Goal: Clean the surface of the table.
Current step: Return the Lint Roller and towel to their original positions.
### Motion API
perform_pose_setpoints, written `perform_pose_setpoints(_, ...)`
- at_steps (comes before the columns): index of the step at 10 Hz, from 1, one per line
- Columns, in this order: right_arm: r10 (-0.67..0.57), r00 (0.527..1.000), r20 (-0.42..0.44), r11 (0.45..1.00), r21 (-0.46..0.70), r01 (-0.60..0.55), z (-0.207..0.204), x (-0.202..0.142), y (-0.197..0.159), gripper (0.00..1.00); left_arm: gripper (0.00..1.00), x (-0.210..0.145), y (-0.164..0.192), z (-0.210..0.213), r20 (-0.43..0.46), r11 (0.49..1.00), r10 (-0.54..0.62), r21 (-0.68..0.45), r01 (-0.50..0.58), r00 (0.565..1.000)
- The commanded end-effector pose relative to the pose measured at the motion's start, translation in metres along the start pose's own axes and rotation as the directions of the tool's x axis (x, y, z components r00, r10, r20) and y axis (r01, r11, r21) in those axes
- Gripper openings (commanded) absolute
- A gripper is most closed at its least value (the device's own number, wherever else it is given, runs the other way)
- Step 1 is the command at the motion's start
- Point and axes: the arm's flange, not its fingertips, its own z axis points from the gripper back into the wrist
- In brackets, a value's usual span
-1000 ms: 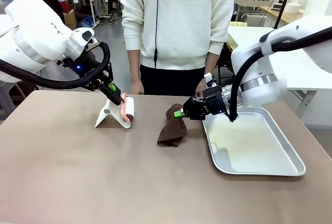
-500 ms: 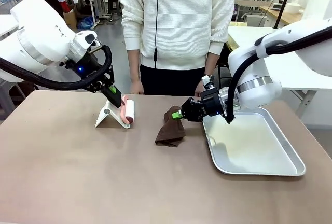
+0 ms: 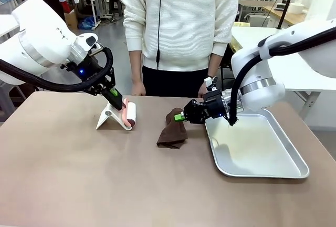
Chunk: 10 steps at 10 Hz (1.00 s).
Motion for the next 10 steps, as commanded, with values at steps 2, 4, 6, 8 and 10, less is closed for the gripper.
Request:
perform_pose_setpoints(2,-0.018,1.0,-0.009,1.0,0.014,0.018,-0.001,0.009,0.0,0.06,0.22,0.005,0.006,-0.003,-0.015,0.999,0.029,0.032,-0.028,0.999)
perform_pose_setpoints(4,-0.022,0.999,-0.027,1.0,0.019,0.023,-0.001,0.01,-0.001,0.66,0.78,0.006,0.008,-0.003,-0.011,0.999,0.029,0.04,-0.028,1.0)
perform_pose_setpoints(6,-0.029,0.999,-0.026,0.999,0.027,0.029,-0.001,0.011,-0.003,1.0,1.0,0.007,0.009,0.003,0.005,0.999,0.029,0.038,-0.029,1.0)
perform_pose_setpoints(8,-0.044,0.998,-0.034,0.998,0.034,0.045,-0.002,0.013,-0.007,0.9,1.0,0.007,0.01,0.008,0.021,0.999,0.03,0.029,-0.03,0.999)
perform_pose_setpoints(10,-0.049,0.998,-0.043,0.998,0.033,0.05,-0.002,0.013,-0.009,1.0,1.0,0.007,0.01,0.011,0.027,0.999,0.032,0.022,-0.033,0.999)
